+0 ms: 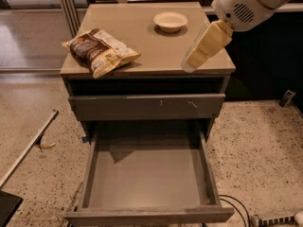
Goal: Place brown chip bag into middle drawer
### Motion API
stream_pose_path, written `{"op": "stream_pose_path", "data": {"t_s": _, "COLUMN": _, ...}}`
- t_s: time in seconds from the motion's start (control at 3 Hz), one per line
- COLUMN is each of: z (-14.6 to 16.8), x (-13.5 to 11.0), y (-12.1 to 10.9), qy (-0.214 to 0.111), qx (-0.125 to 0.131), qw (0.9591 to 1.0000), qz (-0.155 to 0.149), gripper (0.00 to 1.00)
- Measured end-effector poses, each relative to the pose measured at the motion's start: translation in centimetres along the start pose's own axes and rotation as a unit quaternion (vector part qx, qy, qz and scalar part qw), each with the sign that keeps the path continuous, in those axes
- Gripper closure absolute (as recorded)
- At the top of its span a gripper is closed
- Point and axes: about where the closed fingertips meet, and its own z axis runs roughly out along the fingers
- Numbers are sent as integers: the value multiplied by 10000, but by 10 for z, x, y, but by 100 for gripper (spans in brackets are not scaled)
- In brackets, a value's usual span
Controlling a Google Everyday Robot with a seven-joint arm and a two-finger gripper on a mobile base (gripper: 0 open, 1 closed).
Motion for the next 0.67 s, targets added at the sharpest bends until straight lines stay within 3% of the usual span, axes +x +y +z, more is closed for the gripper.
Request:
{"op": "stream_pose_path", "data": {"t_s": 0.33, "z": 26, "x": -26, "y": -8, "qy": -230, "qx": 121, "qw": 9996, "qz": -65, "gripper": 0}}
{"op": "stream_pose_path", "data": {"t_s": 0.67, "z": 63, "x": -64, "y": -11, "qy": -546, "qx": 75, "qw": 9984, "qz": -129, "gripper": 0}}
